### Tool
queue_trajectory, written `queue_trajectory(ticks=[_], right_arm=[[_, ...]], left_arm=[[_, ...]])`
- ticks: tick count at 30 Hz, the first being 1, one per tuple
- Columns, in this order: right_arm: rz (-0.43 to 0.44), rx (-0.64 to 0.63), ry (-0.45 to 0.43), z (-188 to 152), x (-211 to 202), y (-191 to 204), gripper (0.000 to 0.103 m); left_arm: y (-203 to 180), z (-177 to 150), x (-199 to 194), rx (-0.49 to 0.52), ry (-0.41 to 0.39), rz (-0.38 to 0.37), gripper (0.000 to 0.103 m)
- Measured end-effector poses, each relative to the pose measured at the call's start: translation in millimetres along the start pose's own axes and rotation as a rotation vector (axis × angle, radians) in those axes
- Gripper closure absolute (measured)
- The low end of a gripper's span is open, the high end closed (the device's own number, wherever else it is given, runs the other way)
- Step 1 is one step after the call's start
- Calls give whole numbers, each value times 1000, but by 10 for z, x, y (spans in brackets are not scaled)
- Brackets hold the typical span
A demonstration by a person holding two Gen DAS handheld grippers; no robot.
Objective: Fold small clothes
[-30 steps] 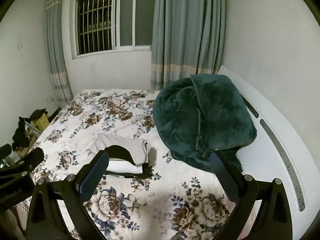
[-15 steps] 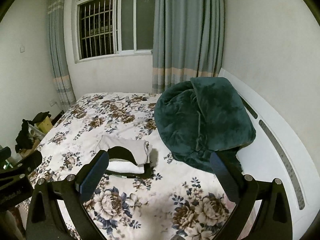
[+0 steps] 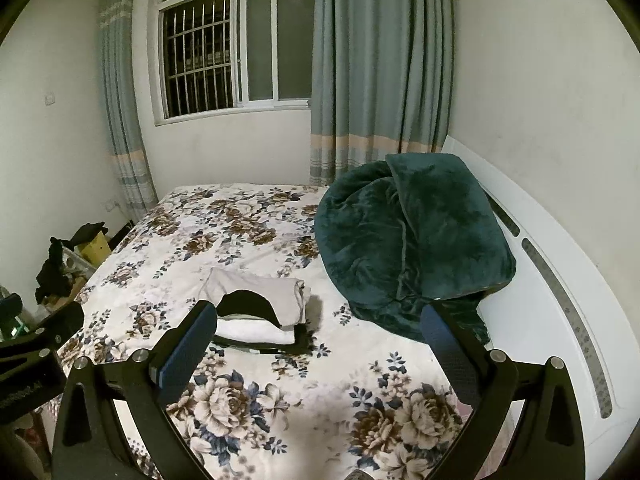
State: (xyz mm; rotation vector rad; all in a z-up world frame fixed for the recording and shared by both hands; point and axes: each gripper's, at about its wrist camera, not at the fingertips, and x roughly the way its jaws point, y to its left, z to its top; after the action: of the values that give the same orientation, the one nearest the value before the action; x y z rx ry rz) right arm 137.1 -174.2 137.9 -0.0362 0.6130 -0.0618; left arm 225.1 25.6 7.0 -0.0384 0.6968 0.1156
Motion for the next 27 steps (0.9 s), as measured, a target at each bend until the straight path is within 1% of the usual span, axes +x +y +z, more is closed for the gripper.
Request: queue_trajectory(ticks=[14,27], right_arm=[[28,-10,3,7,-30,102,0],[26,-8,2,-20,-39,123,0]], left_arm=[[44,-26,-53,-5,-4,3,0],[70,-40,-85,-11,-6,3,0]])
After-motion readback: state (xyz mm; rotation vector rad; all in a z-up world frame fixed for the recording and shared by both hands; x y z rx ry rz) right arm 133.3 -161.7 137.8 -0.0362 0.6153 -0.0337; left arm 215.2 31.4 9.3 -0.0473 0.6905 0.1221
